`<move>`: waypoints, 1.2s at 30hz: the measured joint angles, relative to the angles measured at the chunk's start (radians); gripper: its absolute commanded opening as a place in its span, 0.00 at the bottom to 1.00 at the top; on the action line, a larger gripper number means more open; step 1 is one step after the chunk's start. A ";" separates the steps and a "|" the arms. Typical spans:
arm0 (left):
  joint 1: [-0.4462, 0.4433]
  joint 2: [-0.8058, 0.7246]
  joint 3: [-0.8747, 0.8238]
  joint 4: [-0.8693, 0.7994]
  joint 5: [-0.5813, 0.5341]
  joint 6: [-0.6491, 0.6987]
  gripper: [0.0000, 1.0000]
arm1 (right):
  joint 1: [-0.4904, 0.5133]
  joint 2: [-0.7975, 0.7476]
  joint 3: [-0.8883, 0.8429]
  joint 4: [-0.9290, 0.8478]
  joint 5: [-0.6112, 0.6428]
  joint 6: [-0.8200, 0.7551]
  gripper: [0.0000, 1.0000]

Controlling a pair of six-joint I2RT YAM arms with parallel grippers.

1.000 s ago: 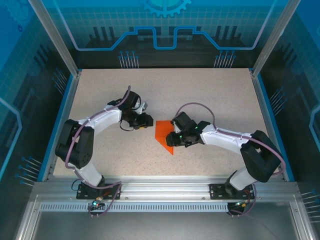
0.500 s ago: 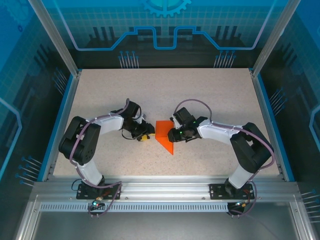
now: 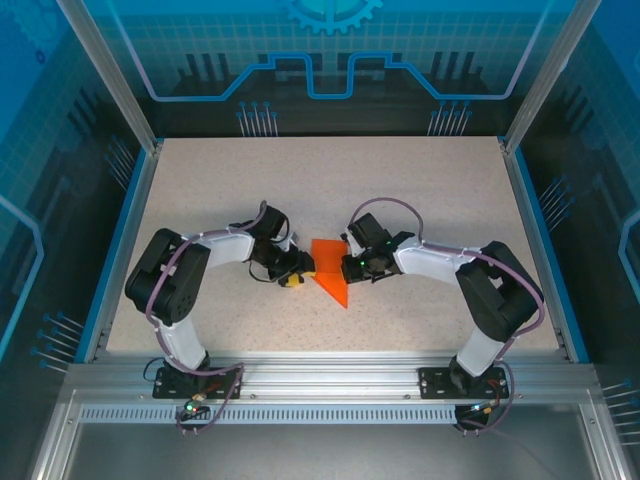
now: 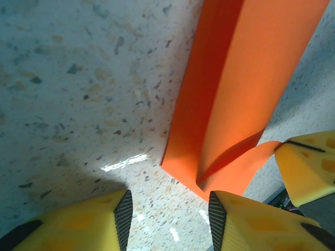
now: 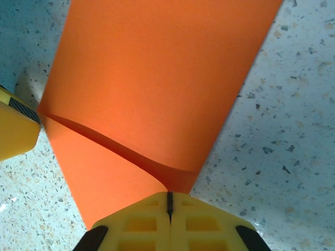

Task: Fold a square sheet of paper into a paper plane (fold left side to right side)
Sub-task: Fourth fold the wing at the center of the table.

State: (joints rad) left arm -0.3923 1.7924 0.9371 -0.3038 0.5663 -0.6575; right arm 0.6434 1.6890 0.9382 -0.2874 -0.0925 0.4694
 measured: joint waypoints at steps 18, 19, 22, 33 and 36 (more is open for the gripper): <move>-0.048 0.035 0.089 0.022 0.015 -0.048 0.24 | -0.002 -0.108 -0.003 -0.040 0.072 -0.002 0.32; -0.048 0.035 0.089 0.021 0.015 -0.048 0.24 | 0.000 -0.127 -0.006 -0.042 0.085 -0.003 0.33; -0.050 0.032 0.089 0.021 0.015 -0.051 0.23 | 0.023 -0.179 -0.023 -0.040 0.109 -0.002 0.35; -0.056 0.026 0.122 0.010 0.016 -0.060 0.21 | 0.212 -0.184 -0.095 -0.009 0.175 0.043 0.42; -0.060 0.026 0.128 0.003 0.016 -0.071 0.20 | 0.226 -0.148 -0.095 0.010 0.191 0.051 0.42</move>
State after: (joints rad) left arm -0.4519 1.8183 1.0649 -0.3008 0.5819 -0.7288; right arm 0.8696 1.5406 0.8436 -0.2775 0.0986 0.5201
